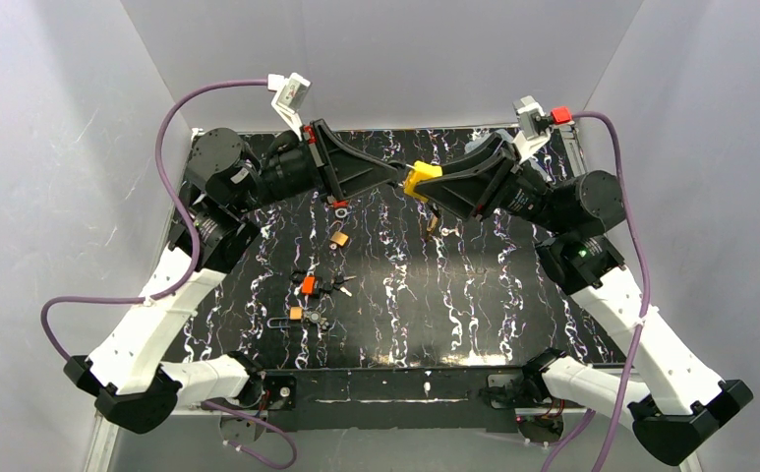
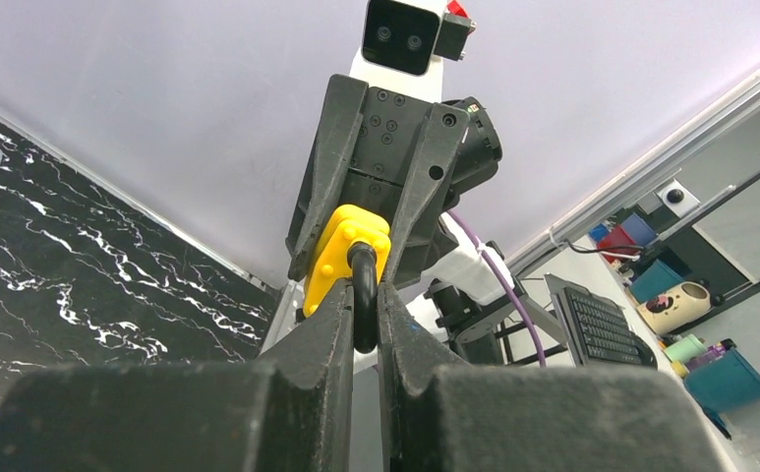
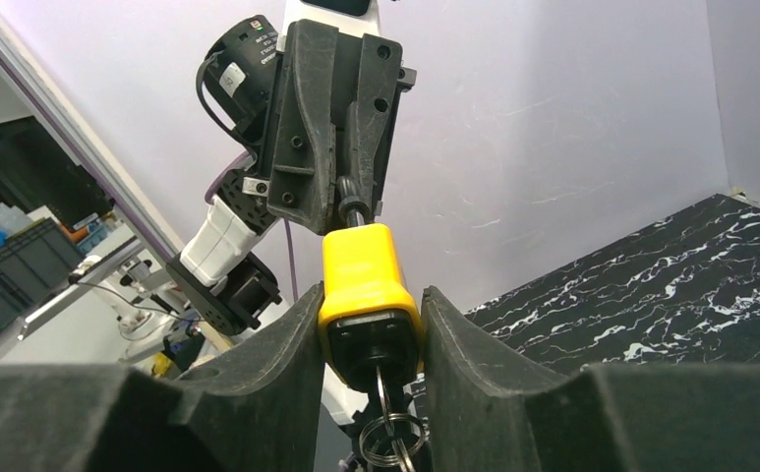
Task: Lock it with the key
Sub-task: Lock the lock.
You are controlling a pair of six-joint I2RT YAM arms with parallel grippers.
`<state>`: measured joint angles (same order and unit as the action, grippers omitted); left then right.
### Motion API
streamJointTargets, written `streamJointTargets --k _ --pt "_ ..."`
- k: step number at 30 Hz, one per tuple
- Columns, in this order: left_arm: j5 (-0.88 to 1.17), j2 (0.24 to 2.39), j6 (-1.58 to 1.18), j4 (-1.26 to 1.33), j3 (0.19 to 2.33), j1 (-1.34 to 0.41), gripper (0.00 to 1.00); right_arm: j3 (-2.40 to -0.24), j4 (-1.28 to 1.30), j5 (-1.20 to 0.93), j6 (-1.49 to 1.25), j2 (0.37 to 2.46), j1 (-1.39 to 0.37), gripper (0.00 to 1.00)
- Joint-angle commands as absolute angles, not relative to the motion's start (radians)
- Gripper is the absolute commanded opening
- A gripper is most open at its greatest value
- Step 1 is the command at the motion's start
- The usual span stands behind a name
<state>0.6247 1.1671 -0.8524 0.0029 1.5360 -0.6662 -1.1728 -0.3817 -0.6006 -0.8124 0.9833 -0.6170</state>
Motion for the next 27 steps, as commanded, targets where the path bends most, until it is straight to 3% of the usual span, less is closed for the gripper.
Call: streamJointTargets --k 1,3,4,9,12,17,27 --pt "0.608 1.161 -0.842 0.061 1.568 -0.678 0.0 -1.229 -0.354 -0.588 -0.786 0.973 -0.615 0.13" --pt "0.61 1.16 -0.816 0.016 1.571 -0.679 0.0 -1.238 -0.334 -0.59 -0.78 0.975 -0.615 0.01" --pt "0.61 1.156 -0.785 -0.033 1.58 -0.678 0.0 -1.242 -0.325 -0.593 -0.778 0.976 -0.615 0.01" --pt "0.598 1.123 -0.627 -0.272 1.625 -0.679 0.38 -1.253 -0.272 -0.654 -0.767 0.975 -0.615 0.01" --pt "0.605 1.105 -0.561 -0.377 1.649 -0.679 0.47 -1.249 -0.262 -0.728 -0.777 0.976 -0.615 0.01" --pt "0.632 1.098 -0.502 -0.465 1.665 -0.679 0.47 -1.235 -0.235 -0.769 -0.777 0.954 -0.615 0.01" --pt "0.685 1.124 -0.496 -0.481 1.659 -0.678 0.33 -1.242 -0.211 -0.791 -0.775 0.955 -0.615 0.01"
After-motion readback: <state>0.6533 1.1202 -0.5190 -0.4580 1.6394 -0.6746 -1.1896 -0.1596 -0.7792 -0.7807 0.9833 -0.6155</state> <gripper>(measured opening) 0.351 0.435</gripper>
